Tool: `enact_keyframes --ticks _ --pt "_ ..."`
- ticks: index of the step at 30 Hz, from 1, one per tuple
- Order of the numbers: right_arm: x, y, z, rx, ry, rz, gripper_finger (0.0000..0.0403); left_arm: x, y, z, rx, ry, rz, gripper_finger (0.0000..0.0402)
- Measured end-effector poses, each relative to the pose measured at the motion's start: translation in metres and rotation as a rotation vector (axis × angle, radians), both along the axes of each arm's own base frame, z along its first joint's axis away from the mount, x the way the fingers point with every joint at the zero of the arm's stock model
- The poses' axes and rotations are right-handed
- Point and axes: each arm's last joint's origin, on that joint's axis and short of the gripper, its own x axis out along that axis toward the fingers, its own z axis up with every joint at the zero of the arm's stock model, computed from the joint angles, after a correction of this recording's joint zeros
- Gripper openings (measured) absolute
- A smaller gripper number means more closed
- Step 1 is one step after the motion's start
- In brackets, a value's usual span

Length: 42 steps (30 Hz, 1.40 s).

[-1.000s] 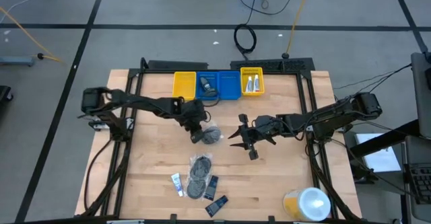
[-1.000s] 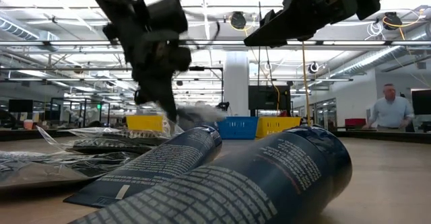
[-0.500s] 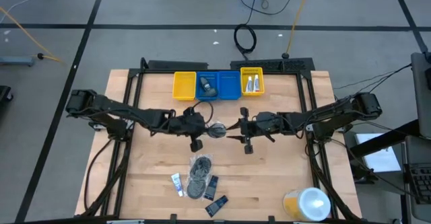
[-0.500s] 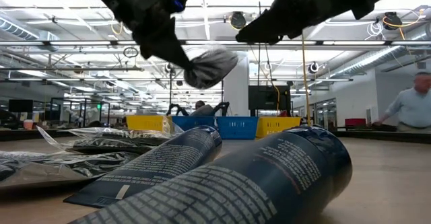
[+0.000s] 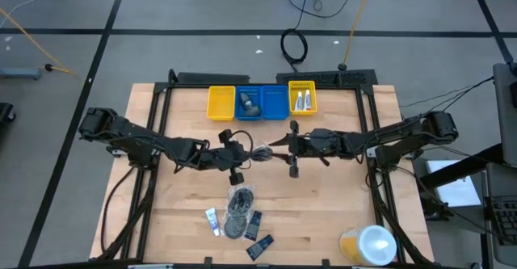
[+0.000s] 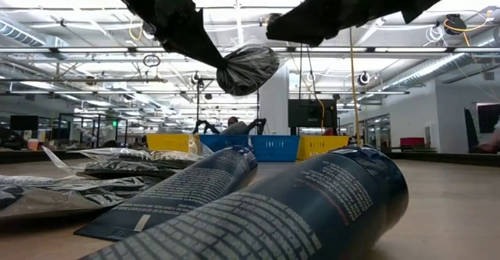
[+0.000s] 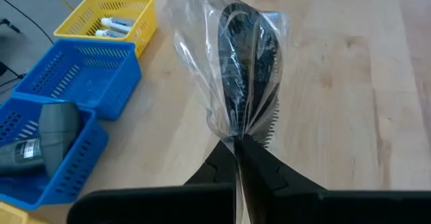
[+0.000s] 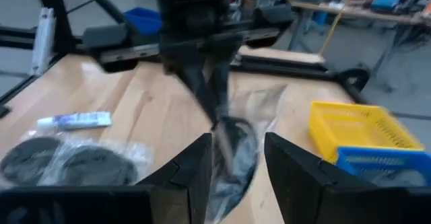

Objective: Pick & Place Travel size toiletries
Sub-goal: Put the black hairbrush into the right blue bin

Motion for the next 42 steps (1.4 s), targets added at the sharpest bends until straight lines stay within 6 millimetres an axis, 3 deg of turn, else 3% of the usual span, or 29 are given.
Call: enact_keyframes --ticks 20,26,32,42 --pt "-0.001 -0.003 -0.005 0.077 0.048 -0.024 0.0129 0.007 -0.001 0.01 0.065 -0.106 -0.033 0.0" --pt "-0.001 -0.003 -0.004 0.077 0.043 -0.022 0.0094 0.006 -0.001 0.009 0.069 -0.092 -0.034 0.0" --pt "-0.001 -0.002 -0.004 0.067 0.046 0.026 0.0022 0.006 -0.001 0.009 0.069 -0.089 -0.035 0.0" --pt "-0.001 -0.002 -0.005 0.06 0.047 0.032 0.0022 0.006 -0.001 0.009 0.045 -0.097 -0.024 0.0009"
